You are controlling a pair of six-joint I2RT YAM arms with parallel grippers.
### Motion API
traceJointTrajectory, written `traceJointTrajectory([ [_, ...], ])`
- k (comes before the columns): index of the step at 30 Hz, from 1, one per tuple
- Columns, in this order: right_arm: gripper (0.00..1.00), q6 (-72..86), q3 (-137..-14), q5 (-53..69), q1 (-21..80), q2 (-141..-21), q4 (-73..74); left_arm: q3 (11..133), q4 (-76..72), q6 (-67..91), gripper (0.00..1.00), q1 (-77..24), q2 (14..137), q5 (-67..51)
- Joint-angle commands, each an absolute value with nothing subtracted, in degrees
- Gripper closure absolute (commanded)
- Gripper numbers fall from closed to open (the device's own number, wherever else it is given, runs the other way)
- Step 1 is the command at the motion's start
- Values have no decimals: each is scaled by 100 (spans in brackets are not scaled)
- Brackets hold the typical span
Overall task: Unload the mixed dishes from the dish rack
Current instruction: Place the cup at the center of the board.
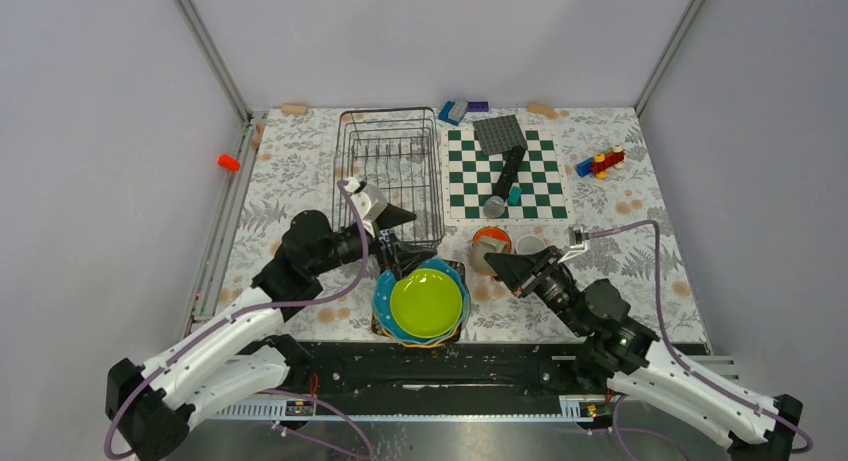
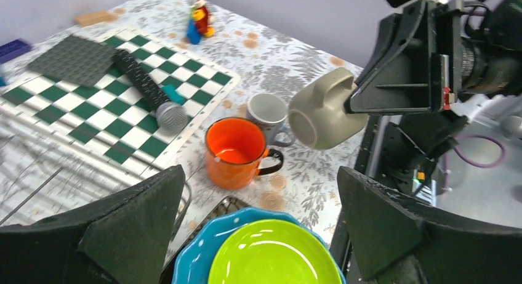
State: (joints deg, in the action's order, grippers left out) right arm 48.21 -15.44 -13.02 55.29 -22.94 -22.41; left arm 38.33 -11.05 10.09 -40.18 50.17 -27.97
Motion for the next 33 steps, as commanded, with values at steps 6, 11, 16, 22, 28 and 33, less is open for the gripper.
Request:
traceJointTrajectory([
  [6,100,4651,-3383,-2412,5528,-2146,3933,3474,-313,1516,1,-4016,4195,-453],
  [11,100,4458,-3703,-1904,5528,-3099,4759,3669,279,1688,1,-4017,4205,1361],
  [16,100,4353,-3794,-1985,5528,-4133,4983,3785,598,1991,1,-4014,4439,2342],
  [22,99,4289,-3824,-2284,5537,-4764,4535,3815,642,2186,1,-4011,4626,2672],
  [28,98,4180,-3785,-2232,5567,-5198,3886,3838,751,2294,1,-4011,4694,2871],
  [33,96,4141,-3821,-2250,5650,-5659,3568,3976,1017,2567,1,-4008,4867,3042],
])
